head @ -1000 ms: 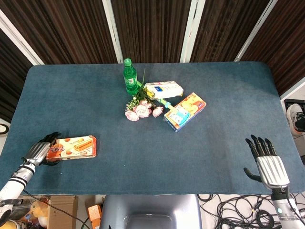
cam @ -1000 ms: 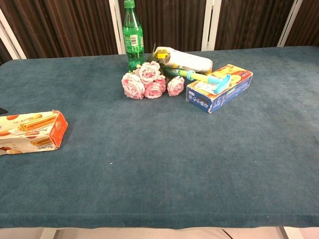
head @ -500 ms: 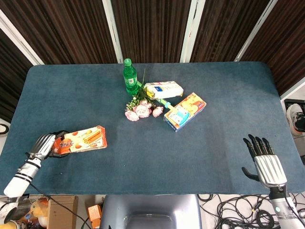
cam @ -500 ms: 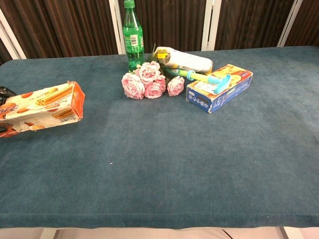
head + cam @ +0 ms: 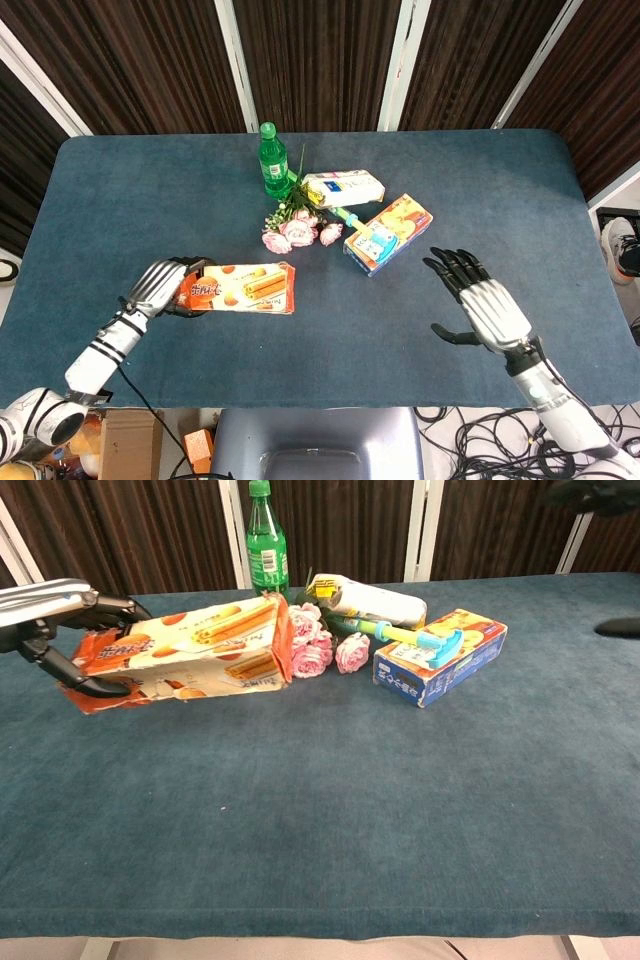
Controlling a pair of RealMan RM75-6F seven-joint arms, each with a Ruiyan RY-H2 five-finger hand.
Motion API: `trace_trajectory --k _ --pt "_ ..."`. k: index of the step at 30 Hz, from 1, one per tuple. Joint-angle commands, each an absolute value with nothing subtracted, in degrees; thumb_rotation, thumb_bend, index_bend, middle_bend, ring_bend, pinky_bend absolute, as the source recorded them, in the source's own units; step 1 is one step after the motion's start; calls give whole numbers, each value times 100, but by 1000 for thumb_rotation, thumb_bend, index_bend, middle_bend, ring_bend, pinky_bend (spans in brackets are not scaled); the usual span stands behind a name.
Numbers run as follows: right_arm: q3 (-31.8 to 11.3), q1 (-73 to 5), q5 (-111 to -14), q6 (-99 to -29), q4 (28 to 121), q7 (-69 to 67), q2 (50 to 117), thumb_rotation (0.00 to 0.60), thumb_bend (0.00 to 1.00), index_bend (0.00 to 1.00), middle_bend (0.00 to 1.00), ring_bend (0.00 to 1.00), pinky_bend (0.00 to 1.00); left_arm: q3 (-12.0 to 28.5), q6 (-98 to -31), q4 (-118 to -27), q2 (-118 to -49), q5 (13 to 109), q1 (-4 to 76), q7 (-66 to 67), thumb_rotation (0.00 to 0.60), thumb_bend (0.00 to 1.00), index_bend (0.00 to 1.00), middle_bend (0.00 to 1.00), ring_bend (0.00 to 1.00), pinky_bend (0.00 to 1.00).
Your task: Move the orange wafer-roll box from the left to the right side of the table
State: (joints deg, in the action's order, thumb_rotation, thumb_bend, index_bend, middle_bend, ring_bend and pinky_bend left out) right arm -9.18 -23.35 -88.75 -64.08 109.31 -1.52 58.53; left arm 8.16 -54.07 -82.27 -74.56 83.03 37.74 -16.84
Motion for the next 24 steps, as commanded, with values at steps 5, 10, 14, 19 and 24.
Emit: trace_trajectory --k 5,10,14,19,24 --pt "-2016 -4042 -7205 -4457 11829 -747 5257 600 142 0 0 0 0 1086 -4830 -8610 -7577 7454 4223 -535 600 237 642 757 744 785" --pt "-2063 -4843 -5952 -3905 11814 -112 5358 600 78 0 0 0 0 1163 -4826 -8798 -7543 7070 4286 -119 600 238 643 760 746 787" --pt "-1823 -5541 -4871 -3815 11717 573 5657 600 64 0 0 0 0 1190 -4865 -8983 -7482 6729 4324 305 600 239 645 762 750 795" --pt "-1446 -6325 -3753 -4093 11572 1398 6118 600 58 0 0 0 0 1238 -4962 -9166 -7451 6490 4353 535 600 238 645 763 750 796" --pt "-1206 -6994 -2679 -4576 11410 2028 6611 600 58 0 0 0 0 1278 -5125 -9255 -7474 6334 4364 714 600 235 646 765 754 801"
